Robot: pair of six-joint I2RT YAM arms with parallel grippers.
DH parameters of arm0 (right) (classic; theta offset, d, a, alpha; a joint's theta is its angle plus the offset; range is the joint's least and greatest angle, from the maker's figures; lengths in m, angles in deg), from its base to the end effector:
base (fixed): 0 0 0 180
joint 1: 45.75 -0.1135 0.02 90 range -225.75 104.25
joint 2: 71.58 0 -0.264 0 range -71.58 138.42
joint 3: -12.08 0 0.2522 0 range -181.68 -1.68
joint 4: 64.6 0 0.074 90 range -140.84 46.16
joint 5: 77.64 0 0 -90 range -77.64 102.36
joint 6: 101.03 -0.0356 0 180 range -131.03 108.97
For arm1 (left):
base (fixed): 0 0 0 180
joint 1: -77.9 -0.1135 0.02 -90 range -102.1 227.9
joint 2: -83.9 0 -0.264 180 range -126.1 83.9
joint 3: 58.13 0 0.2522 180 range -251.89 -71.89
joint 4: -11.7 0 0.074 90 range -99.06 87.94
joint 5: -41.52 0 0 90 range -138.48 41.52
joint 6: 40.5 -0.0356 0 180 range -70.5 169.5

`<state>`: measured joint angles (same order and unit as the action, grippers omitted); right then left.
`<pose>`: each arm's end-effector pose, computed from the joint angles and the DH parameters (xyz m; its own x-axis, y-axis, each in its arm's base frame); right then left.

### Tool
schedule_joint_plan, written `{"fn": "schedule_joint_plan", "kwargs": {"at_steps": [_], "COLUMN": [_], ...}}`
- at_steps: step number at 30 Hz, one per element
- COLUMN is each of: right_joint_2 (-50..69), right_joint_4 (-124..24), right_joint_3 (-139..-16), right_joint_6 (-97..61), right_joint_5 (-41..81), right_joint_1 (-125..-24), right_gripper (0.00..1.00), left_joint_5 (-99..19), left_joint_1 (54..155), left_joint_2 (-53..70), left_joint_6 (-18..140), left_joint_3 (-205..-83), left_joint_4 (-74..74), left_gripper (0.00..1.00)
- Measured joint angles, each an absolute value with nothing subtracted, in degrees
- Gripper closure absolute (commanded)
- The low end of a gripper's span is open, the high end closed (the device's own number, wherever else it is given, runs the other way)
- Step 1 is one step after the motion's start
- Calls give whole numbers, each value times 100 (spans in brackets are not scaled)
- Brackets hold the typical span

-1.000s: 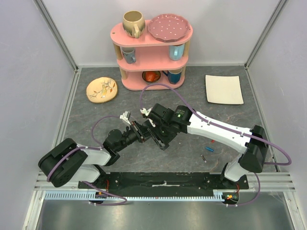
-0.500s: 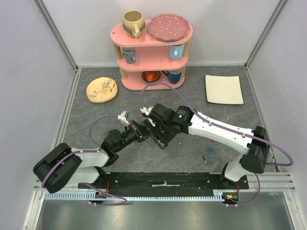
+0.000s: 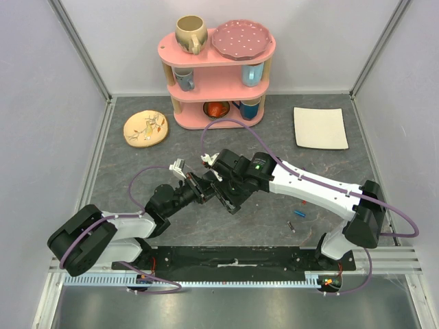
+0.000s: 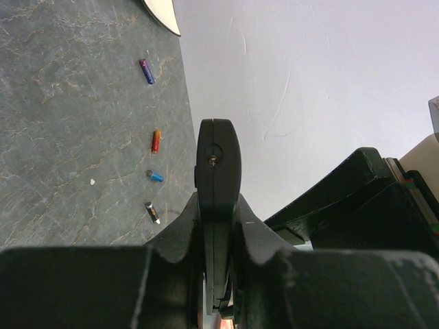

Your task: Load the batteries into the remote control

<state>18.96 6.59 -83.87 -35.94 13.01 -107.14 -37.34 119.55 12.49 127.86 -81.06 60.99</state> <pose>0.1522 0.2798 0.3013 -0.7668 -0.5262 -0.3677 -0.6143 0.7678 0.1822 0.1538 -0.1460 0.1764 -0.7779 -0.5942 -0.2044 0.1710 0.1128 -0.9788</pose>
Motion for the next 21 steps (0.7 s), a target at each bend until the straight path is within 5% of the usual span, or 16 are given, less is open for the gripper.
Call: {"fn": "schedule_joint_plan", "kwargs": {"at_steps": [21], "right_joint_2": [1907], "right_joint_4": [701], "right_joint_3": [-8383], "right_joint_6": [-3598], "right_joint_5": [1207], "right_joint_1": [-10742], "right_gripper": [100], "left_joint_5": [-3636], "left_joint_1": [11986], "left_joint_2": [1242], "left_joint_6": [12786], "left_joint_3": [-8172], "left_joint_4": [6016], "left_gripper": [98]}}
